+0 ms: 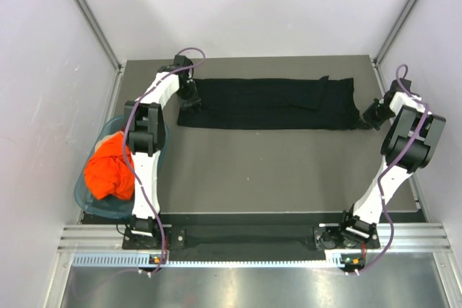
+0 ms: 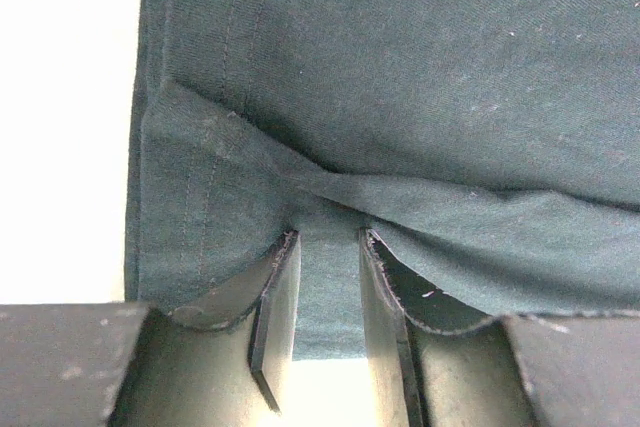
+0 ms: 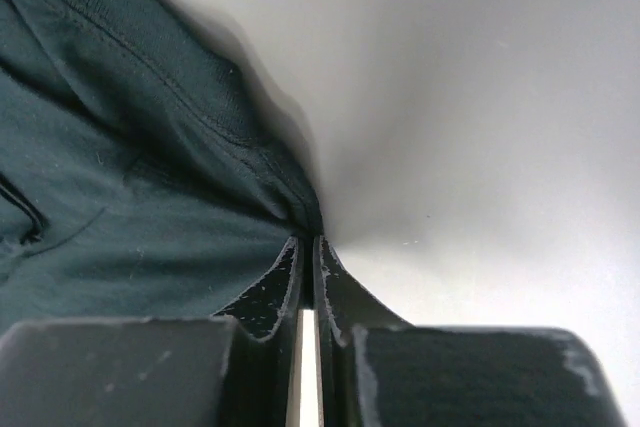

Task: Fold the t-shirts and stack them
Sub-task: Fold the tshirt

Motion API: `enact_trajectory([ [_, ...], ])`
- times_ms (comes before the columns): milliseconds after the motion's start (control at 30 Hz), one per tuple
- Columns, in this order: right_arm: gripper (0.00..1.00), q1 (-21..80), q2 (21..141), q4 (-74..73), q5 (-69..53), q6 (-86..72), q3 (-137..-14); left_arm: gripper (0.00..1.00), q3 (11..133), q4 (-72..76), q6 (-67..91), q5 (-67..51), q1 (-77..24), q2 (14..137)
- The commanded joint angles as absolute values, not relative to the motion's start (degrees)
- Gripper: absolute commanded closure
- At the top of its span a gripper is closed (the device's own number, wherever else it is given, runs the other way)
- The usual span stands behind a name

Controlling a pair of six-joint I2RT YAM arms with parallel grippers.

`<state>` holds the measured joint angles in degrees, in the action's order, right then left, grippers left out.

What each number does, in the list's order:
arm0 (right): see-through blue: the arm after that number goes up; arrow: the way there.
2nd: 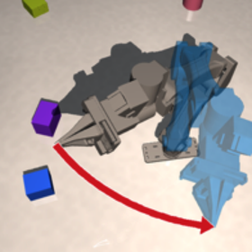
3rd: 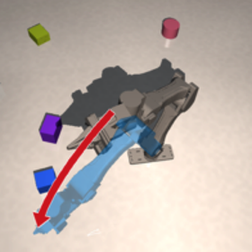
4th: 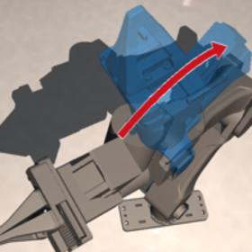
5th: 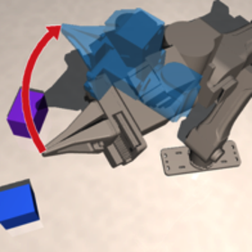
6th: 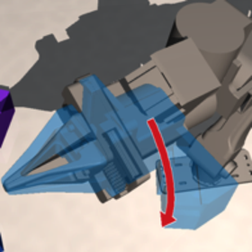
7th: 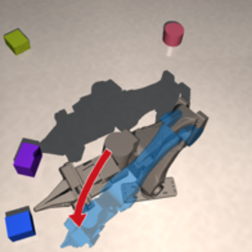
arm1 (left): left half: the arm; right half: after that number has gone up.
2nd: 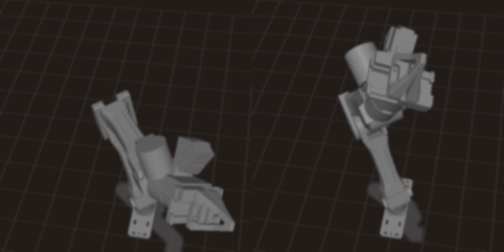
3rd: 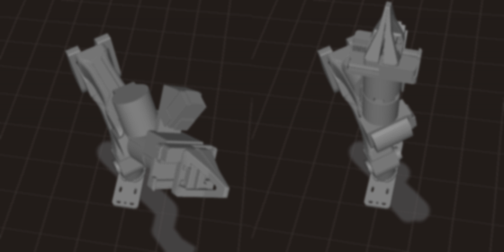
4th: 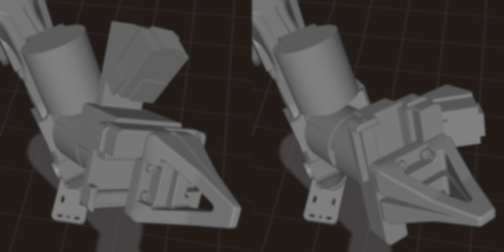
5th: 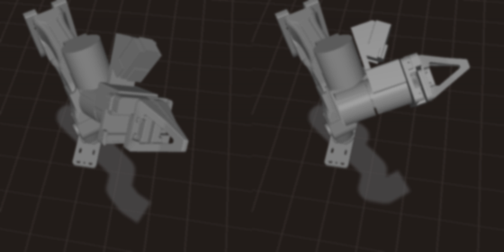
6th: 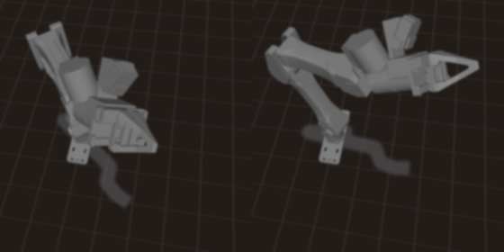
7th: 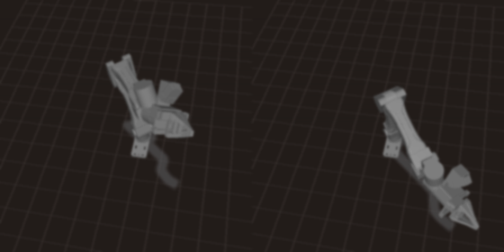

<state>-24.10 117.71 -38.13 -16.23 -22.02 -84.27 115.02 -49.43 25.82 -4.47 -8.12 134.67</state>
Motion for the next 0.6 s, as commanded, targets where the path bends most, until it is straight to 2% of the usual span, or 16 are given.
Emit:
enact_trajectory([
  [0,1.00,-24.7,118.0,-36.9,-12.8,-23.1,-83.9,0.64,115.5,-51.9,25.5,-0.9,-7.2,137.5],
  [200,1.00,-26.1,111.8,-40.0,-3.7,-22.8,-78.8,0.63,113.8,-53.0,25.5,2.3,-7.0,138.3],
  [433,1.00,-26.5,112.4,-39.5,-3.5,-22.3,-78.7,0.62,113.2,-53.1,24.0,2.4,-7.0,136.7],
  [567,1.00,-26.5,112.2,-40.4,-1.9,-21.5,-78.7,0.58,113.4,-52.6,22.2,1.9,-7.0,132.5],
])
